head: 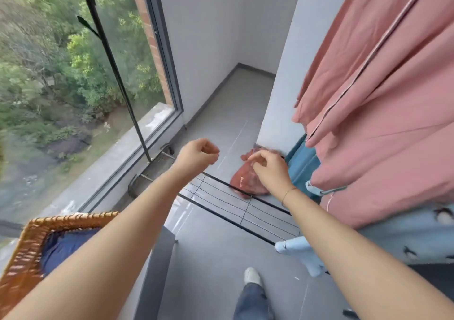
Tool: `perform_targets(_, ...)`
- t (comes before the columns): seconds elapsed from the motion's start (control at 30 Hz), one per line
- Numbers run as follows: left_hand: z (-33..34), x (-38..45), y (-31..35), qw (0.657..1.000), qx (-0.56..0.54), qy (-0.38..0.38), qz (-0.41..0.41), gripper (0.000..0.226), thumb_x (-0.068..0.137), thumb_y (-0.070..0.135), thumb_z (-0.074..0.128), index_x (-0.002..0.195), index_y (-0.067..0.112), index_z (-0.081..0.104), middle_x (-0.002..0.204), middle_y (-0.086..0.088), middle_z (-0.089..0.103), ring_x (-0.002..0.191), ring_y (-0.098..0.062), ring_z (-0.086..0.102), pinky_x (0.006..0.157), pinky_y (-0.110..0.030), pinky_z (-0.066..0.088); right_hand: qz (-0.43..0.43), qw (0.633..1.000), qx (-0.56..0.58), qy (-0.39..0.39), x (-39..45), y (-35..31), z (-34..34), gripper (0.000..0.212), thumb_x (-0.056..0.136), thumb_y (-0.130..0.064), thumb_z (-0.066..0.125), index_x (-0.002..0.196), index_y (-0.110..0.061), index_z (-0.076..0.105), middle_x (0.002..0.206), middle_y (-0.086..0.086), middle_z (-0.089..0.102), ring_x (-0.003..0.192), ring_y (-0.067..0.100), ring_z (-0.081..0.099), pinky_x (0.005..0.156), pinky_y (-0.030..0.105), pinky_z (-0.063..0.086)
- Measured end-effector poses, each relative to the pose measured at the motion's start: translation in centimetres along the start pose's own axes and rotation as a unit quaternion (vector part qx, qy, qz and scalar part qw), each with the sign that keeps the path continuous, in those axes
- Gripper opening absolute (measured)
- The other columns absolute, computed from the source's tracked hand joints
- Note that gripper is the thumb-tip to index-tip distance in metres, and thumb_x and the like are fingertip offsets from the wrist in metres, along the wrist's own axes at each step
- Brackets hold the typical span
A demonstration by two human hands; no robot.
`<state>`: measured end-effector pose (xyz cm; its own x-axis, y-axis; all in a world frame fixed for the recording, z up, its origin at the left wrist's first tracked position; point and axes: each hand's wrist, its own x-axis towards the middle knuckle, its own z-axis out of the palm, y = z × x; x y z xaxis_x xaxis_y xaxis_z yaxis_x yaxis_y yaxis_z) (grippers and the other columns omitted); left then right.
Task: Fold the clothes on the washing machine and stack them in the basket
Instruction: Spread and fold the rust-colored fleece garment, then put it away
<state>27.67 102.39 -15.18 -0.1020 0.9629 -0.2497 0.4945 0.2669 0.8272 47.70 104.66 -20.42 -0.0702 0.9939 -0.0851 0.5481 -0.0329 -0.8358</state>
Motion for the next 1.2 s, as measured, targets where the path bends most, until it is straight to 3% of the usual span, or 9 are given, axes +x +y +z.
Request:
perform_targets(0.13,3.2,3.0,-5.0,0.999,0.005,-0.031,-0.031,0.014,0.082,0.003,0.061,0.087,0.015,0.065,0.084,0.002,0.066,0.072,-0.011,0.059,0.063,-0.022,0.044,0.098,0.994,0.015,-0.055,1.6,6.0,3.9,0.030,0.081,0.000,0.056,0.068,-0.027,0.061,0.078,0.007,0.067,0.074,0.021,0.060,0.070,0.029,0.048)
perform_targets(0.27,5.7,7.7,-10.0,0.996,0.018,-0.031,-0.087,0.012,0.082,0.005,0.062,0.087,0.016,0.065,0.090,-0.001,0.068,0.076,-0.016,0.057,0.070,-0.029,0.048,0.152,0.985,0.034,-0.079,4.5,11.7,7.3,0.026,0.085,0.000,0.053,0.072,-0.020,0.061,0.077,0.007,0.064,0.080,0.018,0.058,0.081,0.031,0.048)
perform_targets(0.37,8.3,11.1,-12.6,0.992,0.010,-0.025,-0.121,0.013,0.079,0.010,0.064,0.078,0.024,0.063,0.093,-0.004,0.071,0.082,-0.021,0.062,0.077,-0.039,0.052,0.193,0.975,0.046,-0.100,7.5,15.4,9.1,0.023,0.085,-0.002,0.052,0.074,-0.020,0.062,0.072,0.000,0.063,0.071,0.018,0.056,0.075,0.030,0.049)
perform_targets(0.5,12.7,16.0,-15.3,0.985,-0.010,-0.046,-0.165,0.017,0.079,0.010,0.062,0.076,0.027,0.061,0.092,-0.005,0.070,0.083,-0.023,0.062,0.077,-0.039,0.052,0.255,0.958,0.076,-0.109,11.1,19.7,10.5,0.023,0.086,-0.004,0.050,0.073,-0.021,0.061,0.068,-0.004,0.060,0.062,0.014,0.055,0.062,0.027,0.046)
perform_targets(0.67,17.8,22.4,-18.0,0.980,-0.029,-0.053,-0.189,0.016,0.083,0.012,0.059,0.080,0.028,0.062,0.093,0.005,0.068,0.086,-0.018,0.062,0.078,-0.035,0.049,0.308,0.944,0.084,-0.081,16.7,26.6,11.9,0.013,0.066,-0.027,0.049,0.068,-0.026,0.061,0.070,-0.003,0.063,0.073,0.019,0.059,0.072,0.035,0.050)
perform_targets(0.77,19.1,25.9,-19.8,0.978,-0.030,-0.059,-0.198,0.016,0.084,0.013,0.059,0.081,0.029,0.062,0.091,0.009,0.067,0.081,-0.017,0.061,0.077,-0.035,0.049,0.334,0.936,0.078,-0.074,19.9,29.7,13.1,0.013,0.076,-0.017,0.055,0.069,-0.026,0.061,0.071,-0.005,0.062,0.077,0.019,0.060,0.080,0.039,0.052)
perform_targets(0.87,20.3,30.7,-21.1,0.976,-0.035,-0.067,-0.206,0.019,0.083,0.010,0.058,0.081,0.029,0.061,0.094,0.006,0.068,0.080,-0.014,0.058,0.077,-0.032,0.048,0.346,0.934,0.062,-0.056,24.1,32.5,14.0,0.023,0.080,-0.005,0.055,0.073,-0.026,0.061,0.071,-0.006,0.060,0.070,0.015,0.056,0.076,0.035,0.049)
perform_targets(1.07,23.6,37.3,-22.7,0.979,-0.039,-0.063,-0.192,0.016,0.083,0.007,0.057,0.085,0.022,0.062,0.094,0.001,0.069,0.084,-0.016,0.061,0.071,-0.025,0.043,0.343,0.937,0.045,-0.049,30.1,37.4,16.9,0.019,0.080,-0.007,0.060,0.096,-0.016,0.064,0.091,0.002,0.063,0.086,0.022,0.061,0.088,0.041,0.053)
perform_targets(1.2,28.7,43.8,-28.7,0.979,-0.031,-0.047,-0.194,0.017,0.084,0.006,0.056,0.087,0.022,0.062,0.099,0.002,0.069,0.089,-0.015,0.063,0.080,-0.026,0.046,0.366,0.928,0.041,-0.050,36.1,47.0,20.6,0.049,0.078,-0.020,0.066,0.125,-0.012,0.055,0.123,0.007,0.057,0.110,0.026,0.058,0.096,0.048,0.049)
